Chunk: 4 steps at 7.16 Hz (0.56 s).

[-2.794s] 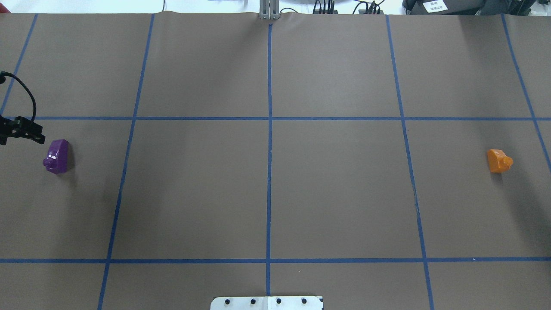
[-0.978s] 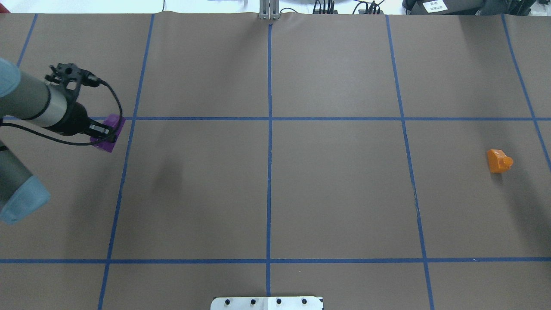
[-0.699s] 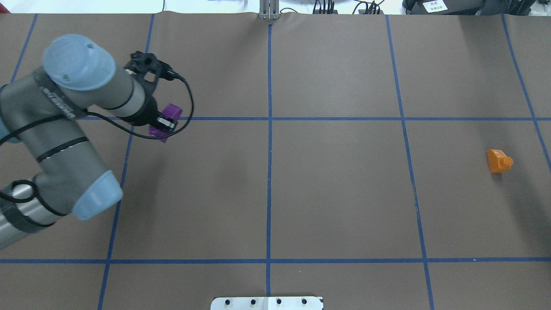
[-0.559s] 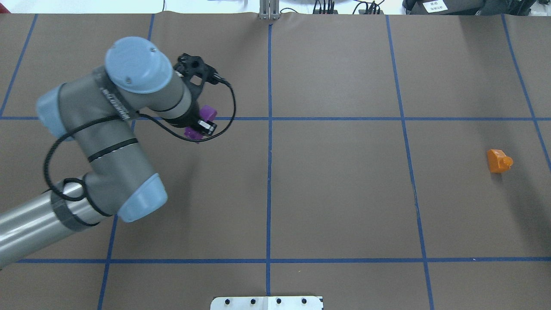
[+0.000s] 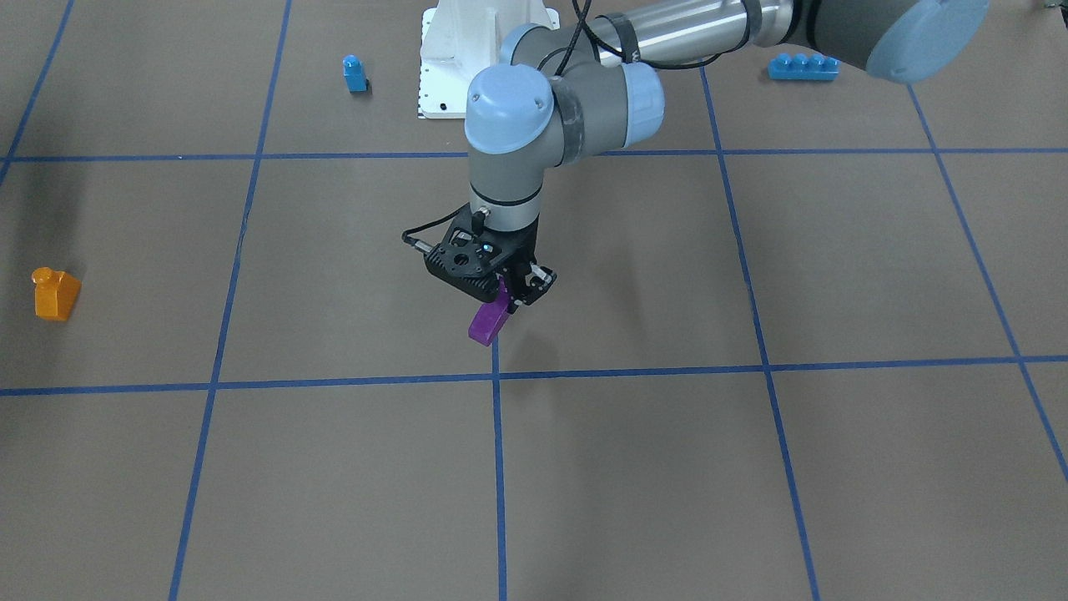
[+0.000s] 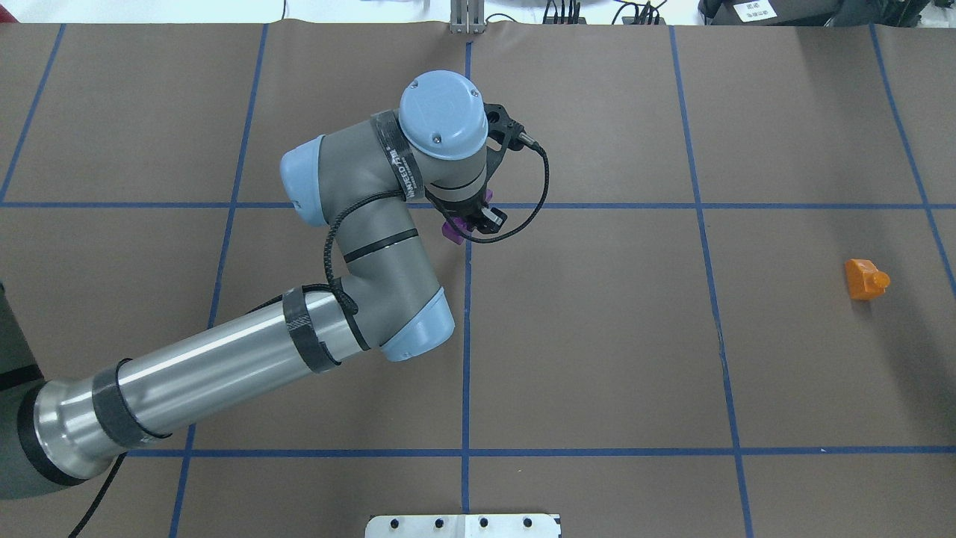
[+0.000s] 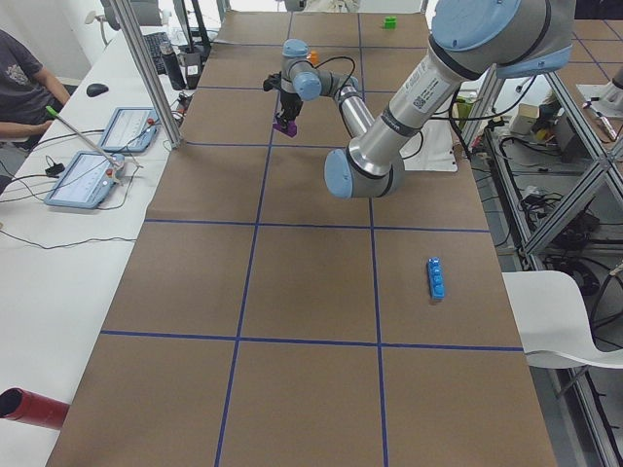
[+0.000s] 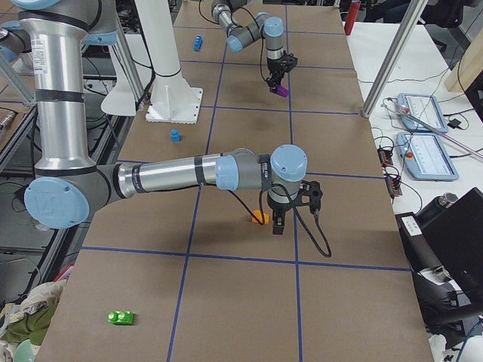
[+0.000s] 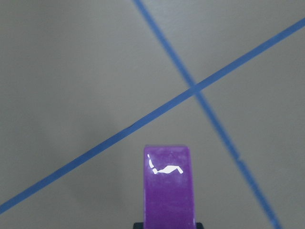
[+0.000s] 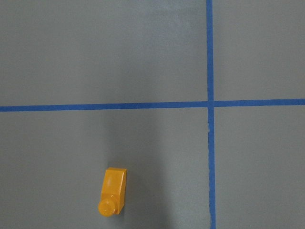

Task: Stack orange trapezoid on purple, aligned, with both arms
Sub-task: 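Carry the purple block with the left gripper toward the table centre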

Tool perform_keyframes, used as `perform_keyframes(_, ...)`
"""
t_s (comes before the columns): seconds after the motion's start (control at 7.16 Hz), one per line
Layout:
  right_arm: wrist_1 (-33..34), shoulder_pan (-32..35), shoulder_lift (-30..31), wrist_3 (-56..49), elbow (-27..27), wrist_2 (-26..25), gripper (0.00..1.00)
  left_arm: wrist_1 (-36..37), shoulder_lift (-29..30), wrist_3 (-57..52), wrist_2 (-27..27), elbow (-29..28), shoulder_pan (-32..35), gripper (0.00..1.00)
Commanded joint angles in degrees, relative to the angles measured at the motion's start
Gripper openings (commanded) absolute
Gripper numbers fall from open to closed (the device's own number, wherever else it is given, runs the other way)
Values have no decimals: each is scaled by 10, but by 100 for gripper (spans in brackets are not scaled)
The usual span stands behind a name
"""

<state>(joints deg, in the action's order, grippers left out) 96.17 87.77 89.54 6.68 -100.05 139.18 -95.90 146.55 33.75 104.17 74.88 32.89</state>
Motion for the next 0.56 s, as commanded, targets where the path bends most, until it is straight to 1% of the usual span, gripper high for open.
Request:
perform_keyframes(0.0, -1, -13, 4, 18, -5, -2, 100, -43, 12, -2, -14, -55, -9, 0)
perform_keyframes(0.14, -11, -16, 25, 20, -28, -10, 100, -42, 11, -2, -15, -56, -10, 0)
perform_keyframes(0.28, -84, -24, 62, 60, -35, -23, 100, -39, 12, -2, -15, -55, -10, 0)
perform_keyframes(0.42, -185, -48, 81, 161, -35, -26, 100, -39, 11, -6, -16, -56, -10, 0)
